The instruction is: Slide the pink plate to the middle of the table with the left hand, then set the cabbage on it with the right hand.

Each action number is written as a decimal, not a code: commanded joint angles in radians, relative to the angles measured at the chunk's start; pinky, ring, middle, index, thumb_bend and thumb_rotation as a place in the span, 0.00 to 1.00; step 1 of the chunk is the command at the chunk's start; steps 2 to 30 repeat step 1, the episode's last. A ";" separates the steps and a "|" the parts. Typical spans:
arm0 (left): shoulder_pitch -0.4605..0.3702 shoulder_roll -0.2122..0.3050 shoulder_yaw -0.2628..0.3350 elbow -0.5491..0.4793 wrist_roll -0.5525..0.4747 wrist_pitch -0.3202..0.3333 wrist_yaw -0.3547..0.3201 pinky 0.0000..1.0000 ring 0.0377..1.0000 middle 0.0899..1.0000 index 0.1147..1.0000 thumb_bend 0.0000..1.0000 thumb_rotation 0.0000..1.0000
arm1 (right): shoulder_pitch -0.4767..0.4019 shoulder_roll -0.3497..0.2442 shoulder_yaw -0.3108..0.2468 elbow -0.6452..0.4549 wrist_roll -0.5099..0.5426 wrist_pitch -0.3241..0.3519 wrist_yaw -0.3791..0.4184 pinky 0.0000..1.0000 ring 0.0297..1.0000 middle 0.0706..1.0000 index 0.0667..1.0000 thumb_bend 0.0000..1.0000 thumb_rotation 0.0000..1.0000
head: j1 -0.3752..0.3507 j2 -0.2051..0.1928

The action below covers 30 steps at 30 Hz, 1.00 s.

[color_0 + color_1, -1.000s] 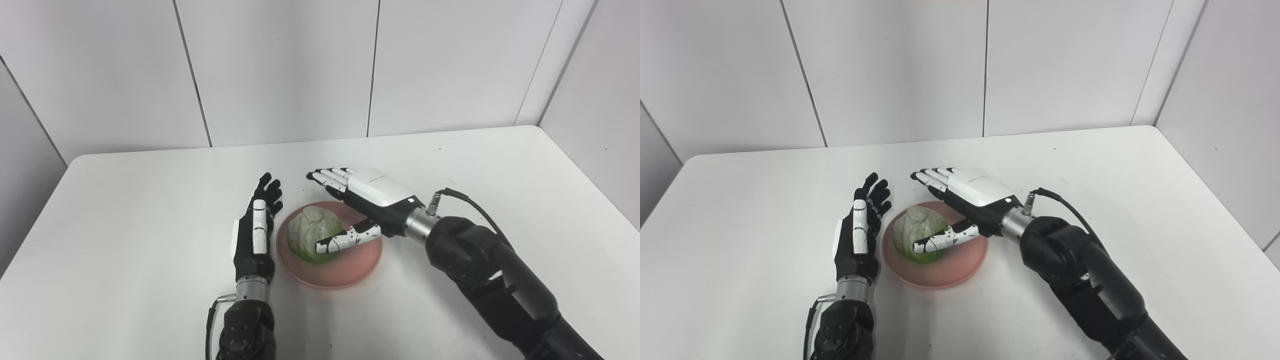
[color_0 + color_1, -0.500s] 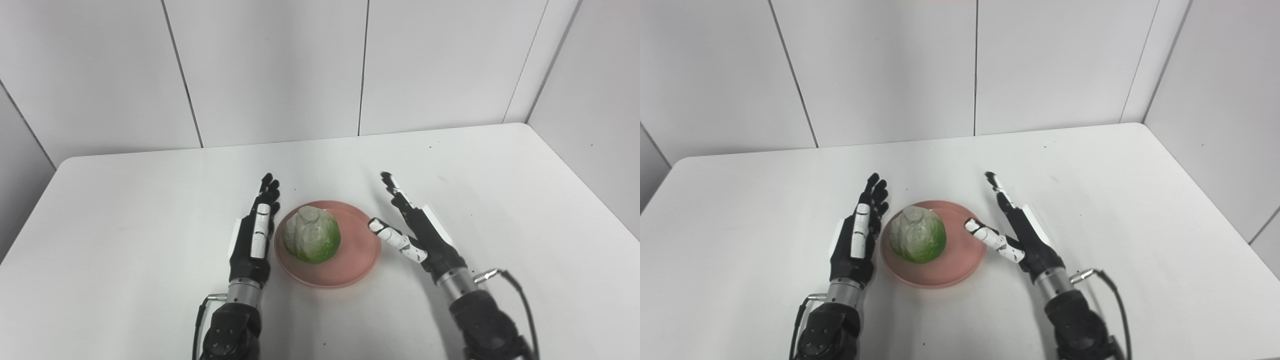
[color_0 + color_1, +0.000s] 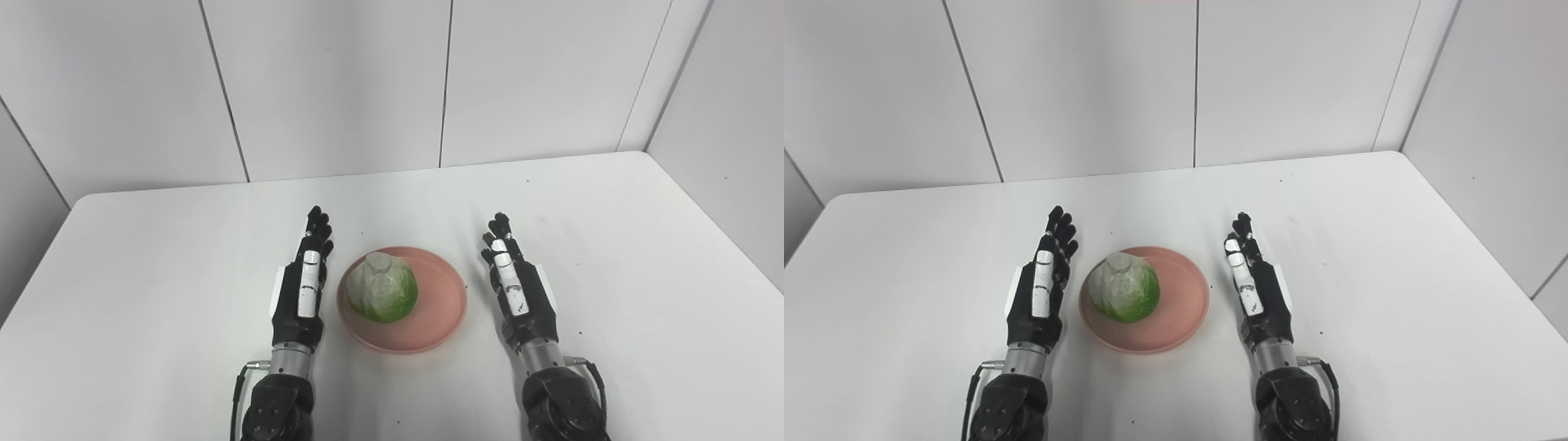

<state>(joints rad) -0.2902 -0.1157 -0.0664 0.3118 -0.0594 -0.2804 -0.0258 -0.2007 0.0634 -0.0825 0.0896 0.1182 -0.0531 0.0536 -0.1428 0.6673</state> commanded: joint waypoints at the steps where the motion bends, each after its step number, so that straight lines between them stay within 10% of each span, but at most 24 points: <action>1: 0.017 0.011 0.013 0.029 -0.015 -0.016 -0.010 1.00 1.00 1.00 0.99 0.68 1.00 | -0.046 0.006 0.011 -0.014 0.007 -0.065 0.002 1.00 1.00 1.00 1.00 0.67 0.83 | 0.002 0.000; 30: 0.017 0.011 0.013 0.029 -0.015 -0.016 -0.010 1.00 1.00 1.00 0.99 0.68 1.00 | -0.046 0.006 0.011 -0.014 0.007 -0.065 0.002 1.00 1.00 1.00 1.00 0.67 0.83 | 0.002 0.000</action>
